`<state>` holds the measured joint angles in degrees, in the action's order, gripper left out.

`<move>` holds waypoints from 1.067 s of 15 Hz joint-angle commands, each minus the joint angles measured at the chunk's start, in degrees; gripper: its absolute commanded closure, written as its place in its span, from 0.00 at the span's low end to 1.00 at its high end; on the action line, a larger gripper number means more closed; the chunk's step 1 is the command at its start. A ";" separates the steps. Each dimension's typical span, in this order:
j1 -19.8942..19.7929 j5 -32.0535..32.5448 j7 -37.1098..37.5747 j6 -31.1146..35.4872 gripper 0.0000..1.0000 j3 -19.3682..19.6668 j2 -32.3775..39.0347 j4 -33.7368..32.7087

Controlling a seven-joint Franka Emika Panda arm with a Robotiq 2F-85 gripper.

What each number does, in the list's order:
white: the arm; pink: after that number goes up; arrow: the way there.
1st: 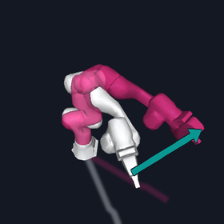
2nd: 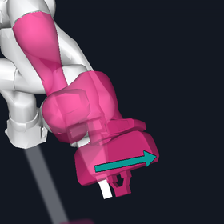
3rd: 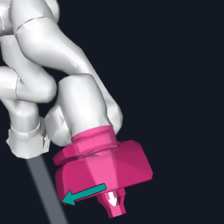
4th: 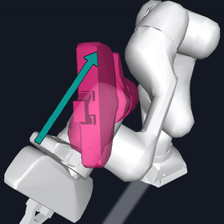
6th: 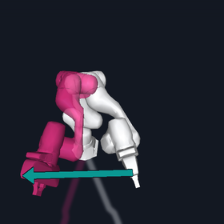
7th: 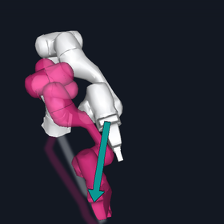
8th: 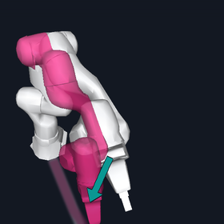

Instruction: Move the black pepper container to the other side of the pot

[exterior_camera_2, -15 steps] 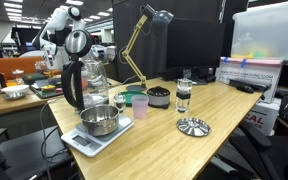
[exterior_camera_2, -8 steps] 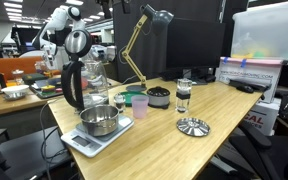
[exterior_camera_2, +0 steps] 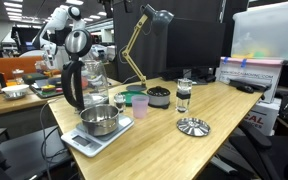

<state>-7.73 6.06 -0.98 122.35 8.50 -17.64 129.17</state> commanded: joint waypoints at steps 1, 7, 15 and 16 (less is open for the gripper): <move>0.04 -1.89 -0.10 -0.88 0.00 0.10 1.22 -0.94; 0.50 -8.14 -0.67 2.94 0.00 0.29 7.68 -3.05; 2.12 -7.67 -4.43 6.35 0.00 -1.40 15.90 -3.93; 2.15 -7.43 -4.25 6.00 0.00 -1.54 16.95 -3.97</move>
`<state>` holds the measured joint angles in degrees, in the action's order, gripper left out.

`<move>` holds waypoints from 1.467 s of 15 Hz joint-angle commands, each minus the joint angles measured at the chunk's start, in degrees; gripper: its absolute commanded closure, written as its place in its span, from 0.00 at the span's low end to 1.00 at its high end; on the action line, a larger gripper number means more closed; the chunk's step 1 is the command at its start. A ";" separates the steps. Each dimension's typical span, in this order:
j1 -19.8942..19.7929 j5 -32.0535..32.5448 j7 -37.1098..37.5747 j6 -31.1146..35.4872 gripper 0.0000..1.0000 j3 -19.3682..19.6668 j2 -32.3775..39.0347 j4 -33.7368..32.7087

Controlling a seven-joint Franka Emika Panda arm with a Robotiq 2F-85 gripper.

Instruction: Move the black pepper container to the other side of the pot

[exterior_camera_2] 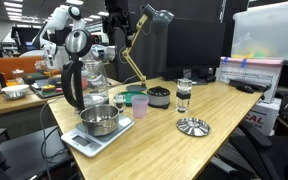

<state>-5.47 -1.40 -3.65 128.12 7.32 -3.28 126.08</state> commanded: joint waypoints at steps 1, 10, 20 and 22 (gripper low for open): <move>-0.26 -0.01 -0.28 -0.15 0.00 -0.41 1.05 -0.12; 0.02 -1.47 -1.70 -0.66 0.00 -0.78 3.41 -0.68; 1.11 1.63 -3.43 0.59 0.00 -2.85 11.69 -1.62; 0.93 1.10 -5.08 -0.01 0.00 -3.06 13.17 -2.16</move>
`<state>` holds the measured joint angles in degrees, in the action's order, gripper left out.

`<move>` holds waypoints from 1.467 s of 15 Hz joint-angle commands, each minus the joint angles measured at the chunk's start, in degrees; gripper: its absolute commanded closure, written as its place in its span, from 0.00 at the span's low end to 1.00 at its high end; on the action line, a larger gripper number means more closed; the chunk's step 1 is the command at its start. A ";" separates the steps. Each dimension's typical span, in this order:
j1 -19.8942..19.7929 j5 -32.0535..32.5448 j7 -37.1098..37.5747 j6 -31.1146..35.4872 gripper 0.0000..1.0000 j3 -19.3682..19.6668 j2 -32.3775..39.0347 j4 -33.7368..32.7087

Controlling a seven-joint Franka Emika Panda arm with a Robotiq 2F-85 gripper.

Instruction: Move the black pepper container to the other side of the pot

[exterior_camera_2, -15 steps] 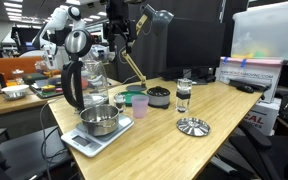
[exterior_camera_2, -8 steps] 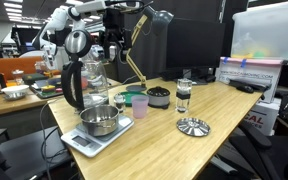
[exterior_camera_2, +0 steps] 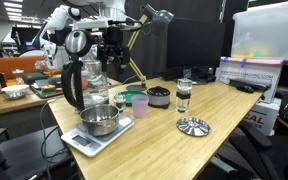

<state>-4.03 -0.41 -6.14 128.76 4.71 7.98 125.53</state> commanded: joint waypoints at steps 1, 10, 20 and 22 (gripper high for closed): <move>-0.56 -0.48 -4.02 -1.05 0.00 -0.71 2.65 -1.80; -0.49 0.09 -3.68 -0.23 0.00 -0.81 5.43 -2.27; 0.99 3.73 0.41 3.59 0.00 -0.99 8.90 -3.51; 1.30 5.30 2.32 4.67 0.00 -0.83 10.18 -3.84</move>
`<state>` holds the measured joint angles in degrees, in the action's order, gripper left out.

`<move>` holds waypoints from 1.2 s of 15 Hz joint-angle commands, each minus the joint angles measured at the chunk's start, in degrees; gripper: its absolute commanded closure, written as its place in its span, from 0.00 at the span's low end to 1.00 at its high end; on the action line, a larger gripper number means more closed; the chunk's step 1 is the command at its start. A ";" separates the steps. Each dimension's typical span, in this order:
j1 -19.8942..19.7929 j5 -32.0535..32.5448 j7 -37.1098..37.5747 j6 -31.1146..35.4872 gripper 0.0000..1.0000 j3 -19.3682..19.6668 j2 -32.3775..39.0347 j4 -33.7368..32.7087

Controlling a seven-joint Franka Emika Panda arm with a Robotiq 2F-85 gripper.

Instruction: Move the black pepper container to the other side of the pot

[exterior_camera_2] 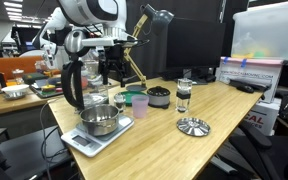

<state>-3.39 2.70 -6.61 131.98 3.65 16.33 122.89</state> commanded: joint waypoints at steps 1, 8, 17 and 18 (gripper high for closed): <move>0.83 2.75 3.79 2.16 0.00 0.27 2.60 -1.46; 0.98 2.65 6.00 2.77 0.00 0.06 7.48 -5.11; 0.79 1.56 6.03 1.40 0.00 -0.33 12.93 -9.46; 0.74 1.45 5.92 1.23 0.00 -0.40 13.23 -9.77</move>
<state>-2.63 4.73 -1.04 134.62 3.59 28.41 114.83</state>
